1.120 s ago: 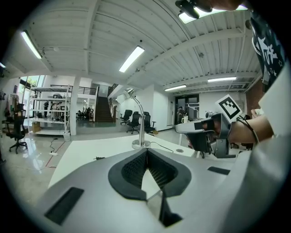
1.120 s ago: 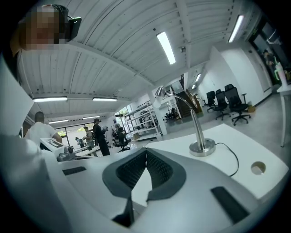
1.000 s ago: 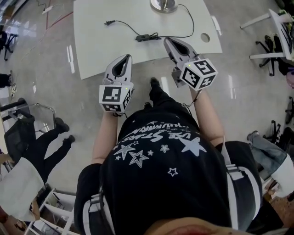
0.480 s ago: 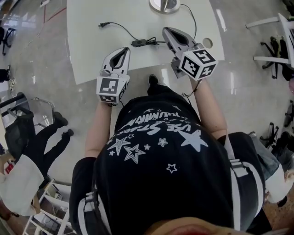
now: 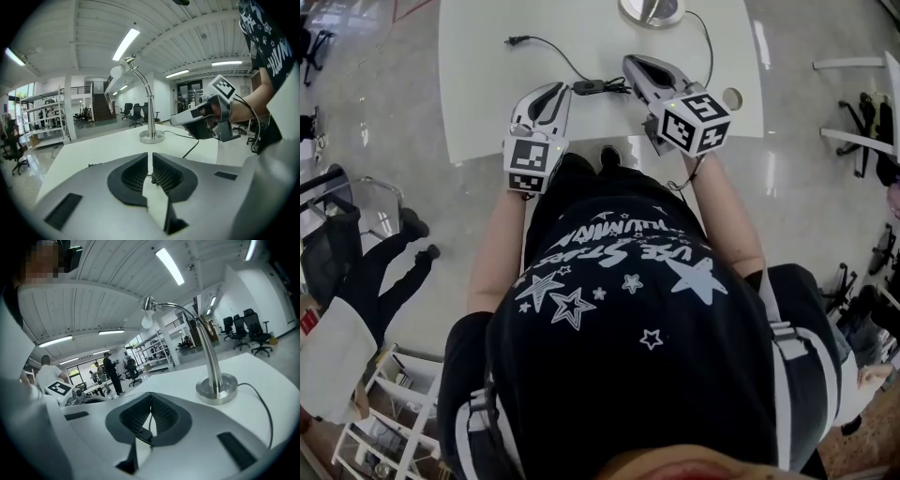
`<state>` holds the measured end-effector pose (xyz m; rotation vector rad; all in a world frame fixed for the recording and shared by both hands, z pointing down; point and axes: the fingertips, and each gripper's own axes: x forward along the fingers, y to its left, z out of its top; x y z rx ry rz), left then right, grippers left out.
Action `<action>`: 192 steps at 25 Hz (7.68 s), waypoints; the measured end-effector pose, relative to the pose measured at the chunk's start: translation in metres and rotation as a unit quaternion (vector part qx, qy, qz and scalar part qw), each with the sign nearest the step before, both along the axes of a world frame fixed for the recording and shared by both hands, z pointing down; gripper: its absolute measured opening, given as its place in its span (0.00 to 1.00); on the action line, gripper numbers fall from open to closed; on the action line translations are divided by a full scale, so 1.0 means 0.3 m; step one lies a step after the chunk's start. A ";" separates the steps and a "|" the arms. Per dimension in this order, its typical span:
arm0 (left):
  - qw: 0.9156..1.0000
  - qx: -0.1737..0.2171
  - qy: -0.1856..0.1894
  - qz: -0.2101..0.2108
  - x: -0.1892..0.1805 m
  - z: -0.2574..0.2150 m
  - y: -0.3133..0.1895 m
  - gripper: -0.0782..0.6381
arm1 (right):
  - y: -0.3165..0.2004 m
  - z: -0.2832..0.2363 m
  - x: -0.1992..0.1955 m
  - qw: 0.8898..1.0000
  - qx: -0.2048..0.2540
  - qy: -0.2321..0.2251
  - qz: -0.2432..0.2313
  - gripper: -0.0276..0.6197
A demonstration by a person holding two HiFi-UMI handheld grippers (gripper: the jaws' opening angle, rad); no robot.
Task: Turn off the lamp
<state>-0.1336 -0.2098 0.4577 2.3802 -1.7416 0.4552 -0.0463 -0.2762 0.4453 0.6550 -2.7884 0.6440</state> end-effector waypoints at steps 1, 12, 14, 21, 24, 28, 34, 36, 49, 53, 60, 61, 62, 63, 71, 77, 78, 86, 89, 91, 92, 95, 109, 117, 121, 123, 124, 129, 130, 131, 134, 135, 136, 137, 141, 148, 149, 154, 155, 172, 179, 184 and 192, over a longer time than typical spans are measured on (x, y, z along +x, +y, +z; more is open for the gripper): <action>1.000 -0.004 -0.001 0.006 0.006 0.005 -0.006 0.13 | -0.001 0.006 -0.002 1.000 -0.003 0.001 0.000 0.05; 0.994 -0.060 0.023 0.091 0.023 0.080 -0.030 0.24 | -0.022 0.006 -0.038 0.999 -0.020 0.011 0.036 0.05; 0.991 -0.075 0.018 0.112 0.034 0.104 -0.032 0.28 | -0.030 0.002 -0.042 0.999 -0.021 0.012 0.044 0.05; 0.979 -0.112 0.004 0.173 0.044 0.182 -0.043 0.37 | -0.026 0.028 -0.070 0.997 -0.033 0.019 0.067 0.05; 0.974 -0.116 0.000 0.193 0.053 0.201 -0.054 0.37 | -0.026 0.044 -0.071 0.996 -0.037 0.027 0.073 0.05; 0.968 -0.122 -0.011 0.219 0.073 0.227 -0.066 0.37 | -0.043 0.057 -0.046 0.995 -0.041 0.033 0.086 0.05; 0.958 -0.133 -0.013 0.254 0.074 0.245 -0.057 0.37 | -0.057 0.062 -0.041 0.993 -0.043 0.034 0.107 0.05; 0.954 -0.139 -0.018 0.266 0.080 0.257 -0.047 0.37 | -0.057 0.061 -0.041 0.992 -0.045 0.033 0.111 0.05; 0.947 -0.144 -0.031 0.287 0.097 0.273 -0.032 0.36 | -0.051 0.059 -0.040 0.991 -0.050 0.032 0.117 0.05; 0.944 -0.148 -0.036 0.293 0.094 0.269 -0.028 0.30 | -0.050 0.059 -0.037 0.991 -0.050 0.032 0.118 0.05; 0.943 -0.141 -0.040 0.300 0.101 0.256 -0.032 0.29 | -0.026 0.066 -0.046 0.993 -0.053 0.039 0.099 0.05; 0.942 -0.140 -0.042 0.301 0.101 0.252 -0.032 0.29 | -0.020 0.071 -0.049 0.993 -0.054 0.042 0.094 0.05; 0.942 -0.140 -0.042 0.302 0.100 0.250 -0.031 0.29 | -0.013 0.077 -0.053 0.994 -0.056 0.046 0.087 0.05; 0.942 -0.139 -0.041 0.303 0.101 0.248 -0.030 0.29 | -0.004 0.084 -0.057 0.994 -0.059 0.049 0.080 0.05; 0.945 -0.147 -0.017 0.292 0.118 0.223 -0.029 0.29 | 0.089 0.149 -0.096 0.992 -0.096 0.081 -0.007 0.05; 0.947 -0.143 -0.016 0.287 0.121 0.213 -0.039 0.29 | 0.156 0.224 -0.132 0.984 -0.114 0.118 -0.064 0.05; 0.947 -0.142 -0.015 0.287 0.119 0.210 -0.041 0.29 | 0.157 0.228 -0.139 0.984 -0.112 0.121 -0.066 0.05; 0.947 -0.133 -0.023 0.292 0.129 0.201 -0.045 0.29 | 0.151 0.249 -0.146 0.978 -0.099 0.166 -0.082 0.05; 0.947 -0.132 -0.033 0.292 0.133 0.211 -0.046 0.29 | 0.148 0.268 -0.139 0.973 -0.116 0.182 -0.084 0.05; 0.947 -0.133 -0.034 0.289 0.132 0.222 -0.043 0.29 | 0.150 0.279 -0.140 0.971 -0.129 0.183 -0.084 0.05; 0.947 -0.135 -0.033 0.288 0.130 0.227 -0.041 0.29 | 0.152 0.283 -0.141 0.970 -0.135 0.183 -0.084 0.05; 0.946 -0.141 -0.036 0.289 0.123 0.235 -0.037 0.29 | 0.155 0.290 -0.150 0.968 -0.144 0.188 -0.085 0.05; 0.946 -0.150 -0.035 0.284 0.111 0.247 -0.030 0.29 | 0.157 0.318 -0.152 0.962 -0.151 0.210 -0.082 0.05; 0.946 -0.152 -0.034 0.283 0.113 0.255 -0.025 0.29 | 0.159 0.311 -0.153 0.967 -0.134 0.206 -0.064 0.05; 0.945 -0.155 -0.034 0.285 0.116 0.254 -0.024 0.29 | 0.150 0.276 -0.154 0.974 -0.123 0.184 -0.044 0.05; 0.945 -0.157 -0.032 0.286 0.115 0.255 -0.024 0.29 | 0.147 0.262 -0.151 0.976 -0.123 0.177 -0.038 0.05; 0.945 -0.157 -0.030 0.286 0.115 0.255 -0.024 0.29 | 0.147 0.256 -0.149 0.976 -0.121 0.176 -0.036 0.05; 0.949 -0.153 -0.011 0.275 0.098 0.245 -0.028 0.29 | 0.152 0.224 -0.155 0.980 -0.115 0.162 -0.021 0.05; 0.950 -0.152 -0.007 0.271 0.096 0.243 -0.029 0.29 | 0.154 0.221 -0.153 0.980 -0.115 0.160 -0.018 0.05; 0.951 -0.150 -0.004 0.269 0.096 0.240 -0.032 0.29 | 0.155 0.219 -0.148 0.981 -0.116 0.158 -0.015 0.05; 0.952 -0.149 0.005 0.266 0.100 0.234 -0.036 0.29 | 0.154 0.218 -0.126 0.981 -0.119 0.154 0.000 0.05; 0.952 -0.149 0.007 0.266 0.099 0.234 -0.034 0.29 | 0.155 0.219 -0.122 0.981 -0.121 0.153 0.004 0.05; 0.952 -0.149 0.008 0.267 0.097 0.233 -0.030 0.29 | 0.157 0.221 -0.120 0.981 -0.122 0.152 0.008 0.05; 0.952 -0.148 0.008 0.269 0.093 0.231 -0.027 0.29 | 0.159 0.222 -0.120 0.981 -0.123 0.151 0.012 0.05; 0.951 -0.141 0.006 0.276 0.074 0.225 -0.018 0.29 | 0.161 0.217 -0.129 0.981 -0.122 0.147 0.028 0.05; 0.959 -0.121 0.048 0.251 0.019 0.176 -0.009 0.30 | 0.158 0.195 -0.103 0.983 -0.119 0.128 0.059 0.05; 0.960 -0.121 0.055 0.246 0.019 0.168 -0.010 0.32 | 0.157 0.194 -0.093 0.983 -0.118 0.128 0.060 0.05; 0.968 -0.112 0.064 0.217 0.017 0.139 -0.009 0.38 | 0.170 0.188 -0.062 0.985 -0.116 0.119 0.052 0.05; 0.970 -0.108 0.065 0.208 0.018 0.129 -0.010 0.38 | 0.172 0.185 -0.055 0.985 -0.115 0.118 0.049 0.05; 0.994 -0.045 0.088 0.042 0.218 -0.045 0.246 0.37 | 0.427 0.105 0.252 0.993 -0.079 0.088 -0.027 0.05; 0.994 0.011 0.111 0.004 0.367 -0.174 0.409 0.37 | 0.550 0.069 0.404 0.994 -0.059 0.077 -0.050 0.05; 0.994 0.016 0.106 -0.009 0.441 -0.186 0.506 0.34 | 0.623 0.059 0.470 0.995 -0.054 0.064 -0.061 0.05; 0.993 0.047 0.101 -0.024 0.479 -0.279 0.661 0.19 | 0.753 0.013 0.478 0.995 -0.046 0.045 -0.073 0.05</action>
